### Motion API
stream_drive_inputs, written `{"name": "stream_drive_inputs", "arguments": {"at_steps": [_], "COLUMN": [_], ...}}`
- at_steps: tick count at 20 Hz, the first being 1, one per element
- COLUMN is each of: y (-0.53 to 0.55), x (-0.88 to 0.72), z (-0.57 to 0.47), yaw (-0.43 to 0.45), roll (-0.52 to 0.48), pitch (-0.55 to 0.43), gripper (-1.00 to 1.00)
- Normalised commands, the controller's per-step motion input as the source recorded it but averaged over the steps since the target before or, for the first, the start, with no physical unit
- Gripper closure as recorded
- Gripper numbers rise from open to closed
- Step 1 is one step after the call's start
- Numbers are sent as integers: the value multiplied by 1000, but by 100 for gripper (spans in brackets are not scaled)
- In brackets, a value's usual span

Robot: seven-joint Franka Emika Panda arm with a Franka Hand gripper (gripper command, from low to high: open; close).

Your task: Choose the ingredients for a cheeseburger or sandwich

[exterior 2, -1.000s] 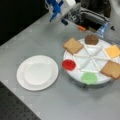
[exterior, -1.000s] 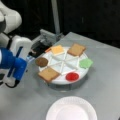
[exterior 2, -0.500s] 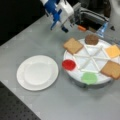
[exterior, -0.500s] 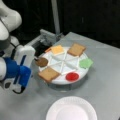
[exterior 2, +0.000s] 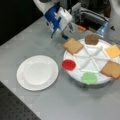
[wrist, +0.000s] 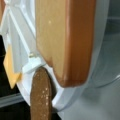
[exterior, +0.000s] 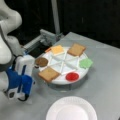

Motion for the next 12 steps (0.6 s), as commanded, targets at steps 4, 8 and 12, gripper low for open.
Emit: {"name": "stream_drive_inputs", "arguments": {"at_steps": [4,8,12], "y": [-333,-261,-217], "x": [362,440,474], "z": [-155,-178,-191], "yaw": [178,185,182], "roll": [492,421,367], "pitch": [-87,-94,-90], "gripper": [-100,-100,-100]}}
